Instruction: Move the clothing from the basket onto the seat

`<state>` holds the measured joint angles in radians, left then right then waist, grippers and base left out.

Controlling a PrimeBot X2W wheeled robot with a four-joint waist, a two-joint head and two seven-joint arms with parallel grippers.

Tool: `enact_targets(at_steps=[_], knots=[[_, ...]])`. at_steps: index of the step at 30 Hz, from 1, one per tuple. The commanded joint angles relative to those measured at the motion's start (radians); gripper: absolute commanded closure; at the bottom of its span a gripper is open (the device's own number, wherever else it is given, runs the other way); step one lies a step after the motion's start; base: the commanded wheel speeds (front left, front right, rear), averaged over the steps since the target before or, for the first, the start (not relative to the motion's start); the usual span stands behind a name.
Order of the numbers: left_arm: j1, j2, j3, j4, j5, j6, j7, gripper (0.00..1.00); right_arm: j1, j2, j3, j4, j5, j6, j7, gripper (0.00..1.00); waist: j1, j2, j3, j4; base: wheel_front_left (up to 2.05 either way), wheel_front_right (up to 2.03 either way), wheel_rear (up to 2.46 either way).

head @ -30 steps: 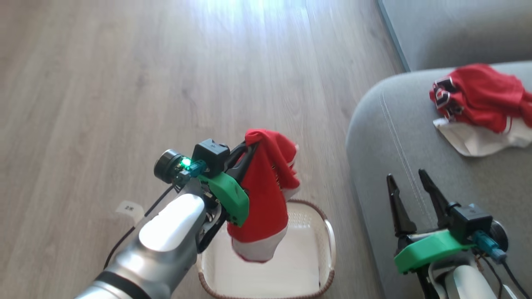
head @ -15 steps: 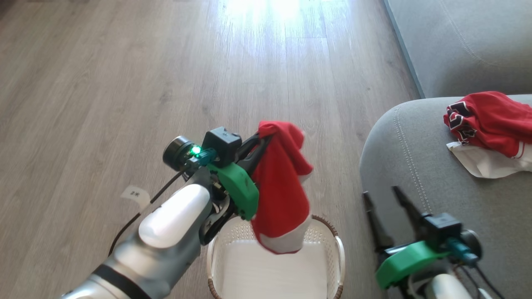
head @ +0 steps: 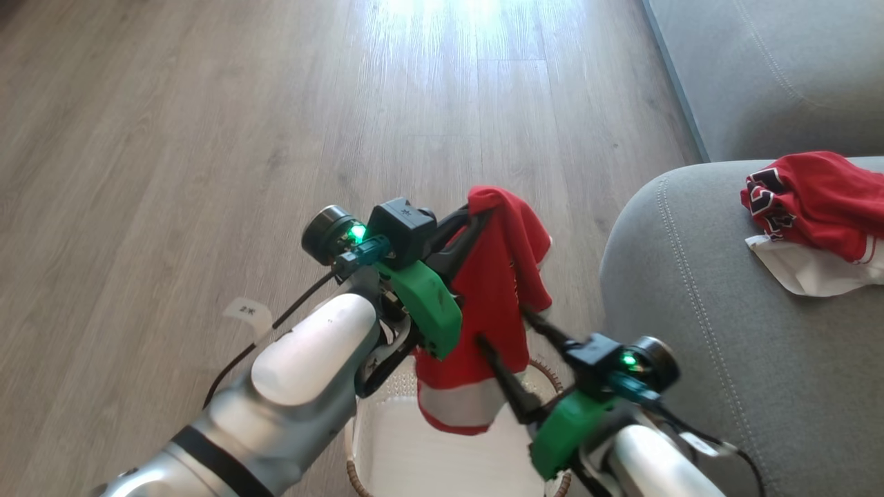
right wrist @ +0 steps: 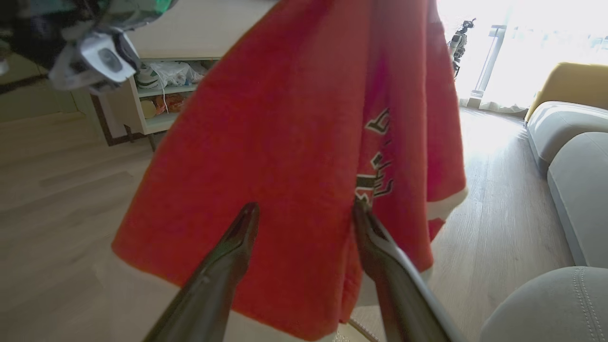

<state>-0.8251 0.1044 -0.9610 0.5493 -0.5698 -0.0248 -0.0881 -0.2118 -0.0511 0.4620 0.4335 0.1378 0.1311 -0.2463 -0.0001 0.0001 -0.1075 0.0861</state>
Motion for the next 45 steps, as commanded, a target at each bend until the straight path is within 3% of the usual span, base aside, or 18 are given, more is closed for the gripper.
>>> enact_targets(at_steps=[1, 10, 11, 12, 13, 15, 26, 30, 36, 45], knots=[[-0.077, 0.012, 0.03, -0.032, 0.005, 0.005, 0.0, 1.0, -0.054, 0.001, 0.033, -0.015, 0.014, 0.0, -0.004, 0.0, 0.0001, -0.0001, 0.0, 0.002, 0.0, 0.0, 0.0], [-0.085, 0.0, 0.019, -0.045, 0.002, 0.003, -0.007, 1.0, -0.179, 0.001, 0.166, 0.167, 0.119, 0.0, -0.012, 0.0, 0.0001, -0.0001, -0.002, 0.025, 0.0, 0.0, 0.0], [-0.086, -0.001, 0.018, -0.046, 0.001, 0.003, -0.008, 1.0, -0.19, 0.001, 0.172, 0.179, 0.128, 0.0, -0.013, 0.04, 0.0001, -0.0001, -0.003, 0.027, 0.0, 0.0, 0.0], [-0.086, -0.001, 0.018, -0.047, 0.0, 0.004, -0.009, 1.0, -0.2, 0.001, 0.178, 0.189, 0.135, 0.0, -0.014, 0.37, 0.0001, -0.0001, -0.003, 0.028, 0.0, 0.0, 0.0], [-0.085, -0.002, 0.017, -0.047, -0.001, 0.004, -0.009, 1.0, -0.209, 0.001, 0.183, 0.198, 0.14, 0.0, -0.014, 0.64, 0.0001, -0.0001, -0.004, 0.03, 0.0, 0.0, 0.0], [-0.083, -0.002, 0.016, -0.047, -0.003, 0.006, -0.01, 1.0, -0.224, 0.001, 0.188, 0.206, 0.148, 0.0, -0.015, 1.0, 0.0001, -0.0001, -0.005, 0.031, 0.0, 0.0, 0.0], [-0.043, 0.013, 0.025, -0.02, -0.032, 0.019, -0.026, 1.0, -0.217, 0.001, 0.133, 0.163, 0.147, 0.0, -0.015, 1.0, 0.0001, -0.0001, -0.009, 0.012, 0.0, 0.0, 0.0], [-0.021, 0.021, 0.033, -0.003, -0.045, 0.022, -0.045, 0.03, -0.205, 0.001, 0.068, 0.122, 0.118, 0.0, -0.015, 1.0, 0.0001, -0.0001, -0.007, -0.011, 0.0, 0.0, 0.0], [0.004, 0.03, 0.035, 0.019, -0.06, 0.017, -0.06, 0.0, -0.193, -0.012, -0.03, 0.073, 0.06, 0.0, -0.015, 1.0, 0.0001, -0.0001, -0.003, -0.043, 0.0, 0.0, 0.0], [0.062, 0.026, 0.017, 0.031, -0.078, 0.011, -0.082, 0.0, -0.149, -0.081, -0.194, -0.053, -0.019, 0.0, -0.015, 1.0, 0.0001, -0.0001, 0.006, -0.137, 0.0, 0.0, 0.0]])
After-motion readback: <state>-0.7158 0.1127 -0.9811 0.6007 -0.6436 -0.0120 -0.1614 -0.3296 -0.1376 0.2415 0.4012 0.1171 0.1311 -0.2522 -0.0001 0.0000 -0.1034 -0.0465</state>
